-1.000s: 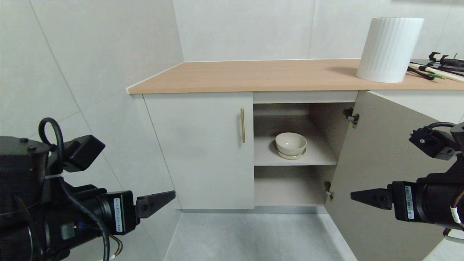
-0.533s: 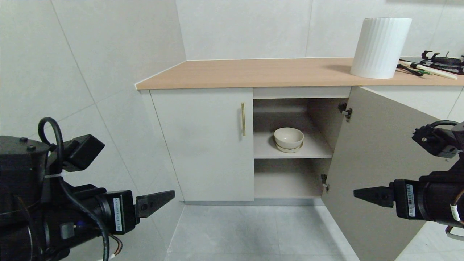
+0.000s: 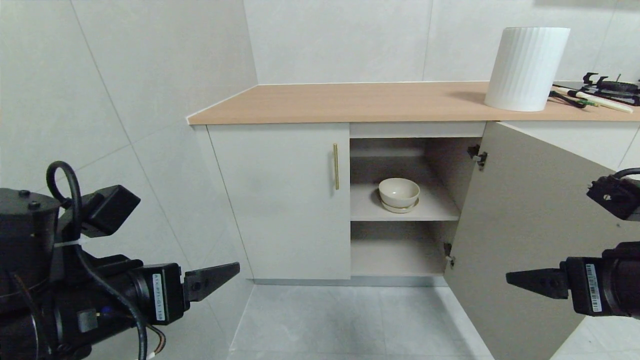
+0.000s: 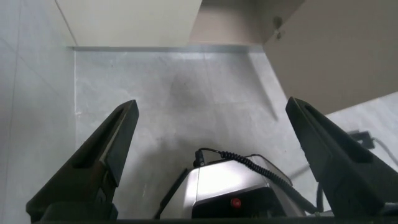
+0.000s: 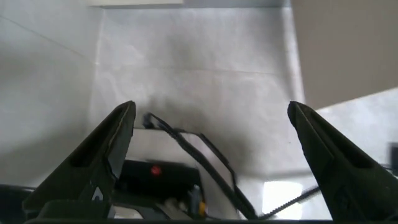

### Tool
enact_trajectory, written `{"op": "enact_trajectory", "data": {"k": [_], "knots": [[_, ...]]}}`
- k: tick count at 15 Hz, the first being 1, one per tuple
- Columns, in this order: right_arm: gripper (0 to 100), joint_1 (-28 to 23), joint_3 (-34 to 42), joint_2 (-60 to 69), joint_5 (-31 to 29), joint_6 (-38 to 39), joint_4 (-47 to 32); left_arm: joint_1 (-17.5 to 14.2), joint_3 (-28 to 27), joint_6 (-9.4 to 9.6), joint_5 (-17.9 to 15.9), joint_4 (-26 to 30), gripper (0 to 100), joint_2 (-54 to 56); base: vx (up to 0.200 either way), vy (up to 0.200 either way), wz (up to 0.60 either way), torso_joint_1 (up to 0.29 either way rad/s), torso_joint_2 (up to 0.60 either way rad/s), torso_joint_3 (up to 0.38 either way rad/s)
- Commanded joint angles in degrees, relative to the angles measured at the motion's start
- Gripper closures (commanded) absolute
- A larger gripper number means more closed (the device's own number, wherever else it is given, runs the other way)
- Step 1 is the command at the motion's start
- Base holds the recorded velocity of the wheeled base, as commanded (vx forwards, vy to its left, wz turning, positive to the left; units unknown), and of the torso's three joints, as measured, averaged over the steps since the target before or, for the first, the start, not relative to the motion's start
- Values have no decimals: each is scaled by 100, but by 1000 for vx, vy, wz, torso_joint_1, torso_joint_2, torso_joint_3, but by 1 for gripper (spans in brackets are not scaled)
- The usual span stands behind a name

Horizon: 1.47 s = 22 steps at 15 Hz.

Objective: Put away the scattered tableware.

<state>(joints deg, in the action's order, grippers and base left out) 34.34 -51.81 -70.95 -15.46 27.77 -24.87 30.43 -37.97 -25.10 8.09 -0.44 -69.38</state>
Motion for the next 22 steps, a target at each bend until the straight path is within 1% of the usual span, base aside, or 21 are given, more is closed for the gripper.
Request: {"op": "enact_trajectory", "data": {"k": [1, 2, 6, 8, 9, 11, 12, 14, 15, 16, 17, 18, 20, 21, 22], "knots": [[0, -121, -101, 46, -1, -52, -159, -2, 0, -4, -1, 0, 0, -14, 0, -200, 0, 12, -2, 2], [0, -165, -189, 46, -1, -96, -405, -2, 9, -4, -1, 0, 0, -14, 0, -200, 0, 22, 2, -7], [0, -261, -347, 37, -1, -123, -906, -2, 9, -4, -1, 0, 0, -6, 0, -200, 0, 4, 4, 1], [0, -393, -470, 46, -1, -237, -1328, -2, 9, -4, -10, 0, 0, -6, 0, -200, 0, 2, 2, 0], [0, -507, -593, 108, -1, -325, -1714, -2, 9, -4, -10, 0, 0, -6, 0, -200, 0, 2, 7, -7], [0, -709, -840, 169, -1, -369, -2083, -2, 9, -4, -10, 0, 0, -6, 0, 0, 0, 0, 0, 0], [0, -1079, -963, 178, -54, -448, -2206, -2, 9, -4, -18, 0, 0, 3, 0, 0, 0, 0, 0, 0], [0, -1905, -971, 116, -168, -879, -2145, -2, 9, -4, -18, 0, 0, 3, 0, 0, 0, 0, 0, 0], [0, -2476, -971, 46, -159, -1169, -2013, -2, 9, -4, -18, 0, 0, 3, 0, 0, 0, 0, 0, 0], [0, -2810, -945, -33, -133, -1336, -1820, -2, 9, -4, -18, 0, 0, -6, 0, 0, 0, 0, 0, 0], [0, -2968, -927, -103, -133, -1380, -1697, -2, 9, -4, -27, 0, 0, -6, 0, 0, 0, 0, 0, 0], [0, -3320, -901, -323, -151, -1397, -1433, -2, 27, -4, -27, 0, 0, -6, 0, 0, 0, 0, 0, 0], [0, -3417, -892, -411, -151, -1397, -1336, -2, 36, -4, -27, 0, 0, -6, 0, 0, 0, 0, 0, 0], [0, -3715, -892, -692, -107, -1362, -844, -2, 36, -4, -27, 0, 0, -14, 0, 0, 0, 0, 0, 0], [0, -3768, -883, -806, -107, -1344, -668, -2, 36, -4, -27, -9, 0, -14, 0, 0, 0, 0, 0, 0]]}}
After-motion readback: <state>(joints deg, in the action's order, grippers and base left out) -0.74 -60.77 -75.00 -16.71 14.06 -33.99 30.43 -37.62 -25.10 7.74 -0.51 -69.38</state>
